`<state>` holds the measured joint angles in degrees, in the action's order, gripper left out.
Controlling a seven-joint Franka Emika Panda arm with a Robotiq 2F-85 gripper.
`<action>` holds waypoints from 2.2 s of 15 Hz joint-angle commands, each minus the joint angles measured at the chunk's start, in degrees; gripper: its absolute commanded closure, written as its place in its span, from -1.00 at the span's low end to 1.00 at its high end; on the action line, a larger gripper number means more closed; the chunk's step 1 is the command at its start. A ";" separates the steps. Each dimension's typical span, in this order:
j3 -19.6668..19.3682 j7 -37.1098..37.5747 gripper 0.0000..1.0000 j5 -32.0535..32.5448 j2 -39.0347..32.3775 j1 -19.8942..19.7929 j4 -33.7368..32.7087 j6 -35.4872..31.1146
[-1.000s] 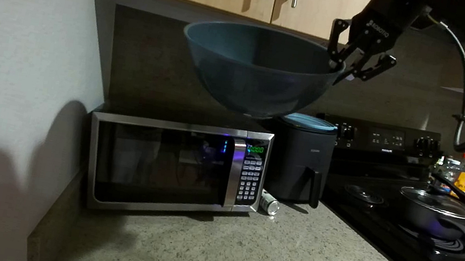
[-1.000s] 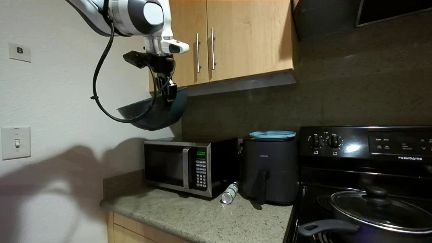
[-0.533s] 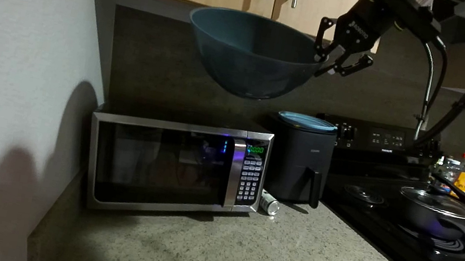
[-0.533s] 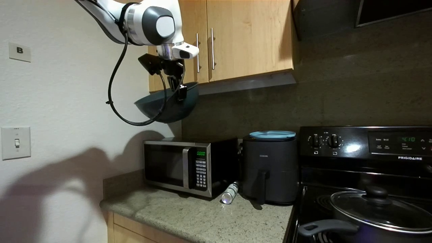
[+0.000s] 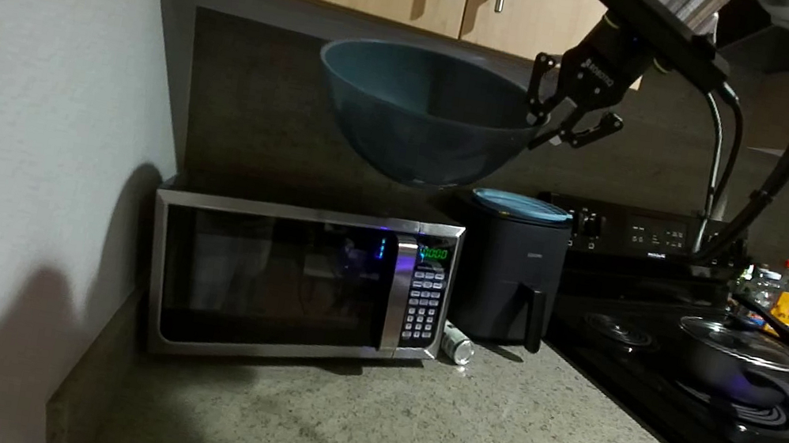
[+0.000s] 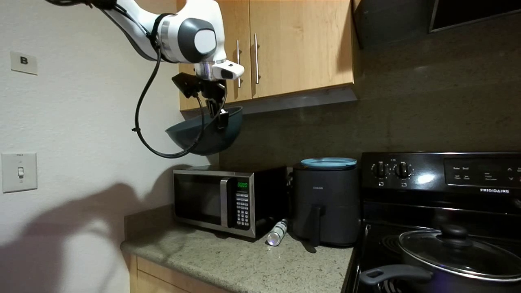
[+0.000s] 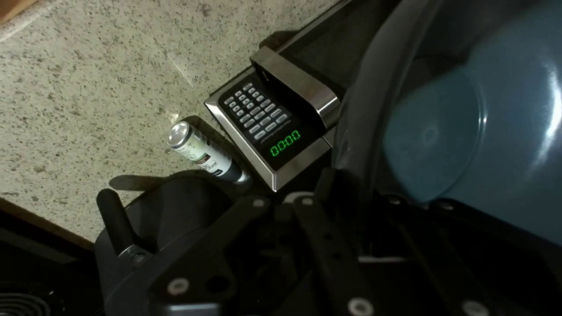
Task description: Put the bowl on top of the microwave.
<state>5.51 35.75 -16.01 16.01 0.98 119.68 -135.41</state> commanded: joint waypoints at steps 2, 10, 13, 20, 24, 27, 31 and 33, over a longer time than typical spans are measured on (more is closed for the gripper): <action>-0.81 -0.06 0.94 -2.61 -5.76 0.37 -4.11 -2.82; -1.12 -0.54 0.94 -11.85 -13.46 2.12 -12.17 -3.47; -0.50 2.74 0.94 -10.24 -16.28 2.89 -14.67 -3.24; -0.98 14.71 0.94 4.37 -25.63 5.44 -20.35 -0.89; -1.25 15.14 0.77 6.11 -26.13 5.84 -20.61 0.04; -1.57 16.49 0.94 7.22 -26.81 6.25 -22.05 -1.45; -2.04 18.39 0.94 8.46 -27.26 7.12 -22.60 -8.36; -2.26 19.58 0.94 9.17 -28.05 7.53 -23.07 -9.62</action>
<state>4.08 51.56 -8.96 -11.06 7.23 97.90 -141.96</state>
